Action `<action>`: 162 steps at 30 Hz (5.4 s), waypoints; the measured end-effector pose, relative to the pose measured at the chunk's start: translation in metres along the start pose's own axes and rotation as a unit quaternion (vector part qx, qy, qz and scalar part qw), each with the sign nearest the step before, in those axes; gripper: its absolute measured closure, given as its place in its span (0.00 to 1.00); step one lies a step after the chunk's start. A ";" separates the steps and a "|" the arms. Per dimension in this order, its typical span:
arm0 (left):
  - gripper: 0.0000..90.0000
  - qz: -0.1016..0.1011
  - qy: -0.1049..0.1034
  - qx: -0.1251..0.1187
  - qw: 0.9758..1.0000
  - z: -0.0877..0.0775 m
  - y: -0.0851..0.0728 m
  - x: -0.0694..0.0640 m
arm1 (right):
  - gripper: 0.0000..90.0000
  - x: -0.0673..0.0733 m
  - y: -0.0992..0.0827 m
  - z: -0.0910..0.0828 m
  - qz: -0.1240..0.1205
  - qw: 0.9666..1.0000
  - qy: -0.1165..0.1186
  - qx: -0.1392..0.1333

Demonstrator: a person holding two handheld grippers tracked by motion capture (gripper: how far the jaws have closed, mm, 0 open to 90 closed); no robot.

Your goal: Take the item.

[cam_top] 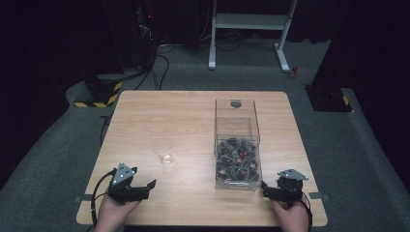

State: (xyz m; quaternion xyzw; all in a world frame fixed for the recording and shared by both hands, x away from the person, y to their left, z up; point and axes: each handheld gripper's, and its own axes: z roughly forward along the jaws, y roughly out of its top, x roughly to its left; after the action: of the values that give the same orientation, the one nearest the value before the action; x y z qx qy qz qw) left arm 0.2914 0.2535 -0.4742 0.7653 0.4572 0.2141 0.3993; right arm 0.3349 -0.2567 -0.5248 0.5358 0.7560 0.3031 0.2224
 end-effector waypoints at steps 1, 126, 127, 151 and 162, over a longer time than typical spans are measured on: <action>0.14 0.003 -0.001 0.000 1.000 0.000 0.001 -0.001 | 0.09 0.000 0.000 0.000 0.000 1.000 0.000 0.000; 0.17 0.054 -0.132 -0.036 0.989 0.068 0.109 -0.107 | 0.08 -0.009 0.005 0.004 -0.013 1.000 0.015 0.001; 0.17 0.052 -0.133 -0.037 0.989 0.069 0.109 -0.108 | 0.08 -0.009 0.005 0.004 -0.013 1.000 0.015 0.001; 0.17 0.075 -0.163 -0.038 0.983 0.085 0.123 -0.128 | 0.08 -0.009 0.004 0.004 -0.012 1.000 0.016 0.002; 0.19 0.085 -0.171 -0.037 0.981 0.093 0.129 -0.136 | 0.09 -0.009 0.004 0.004 -0.013 1.000 0.017 0.002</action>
State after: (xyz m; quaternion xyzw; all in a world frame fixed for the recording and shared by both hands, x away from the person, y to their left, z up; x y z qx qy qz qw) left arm 0.3574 0.0625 -0.4194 0.8114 0.3074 0.1299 0.4799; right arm 0.3433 -0.2630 -0.5244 0.5208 0.7672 0.3078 0.2130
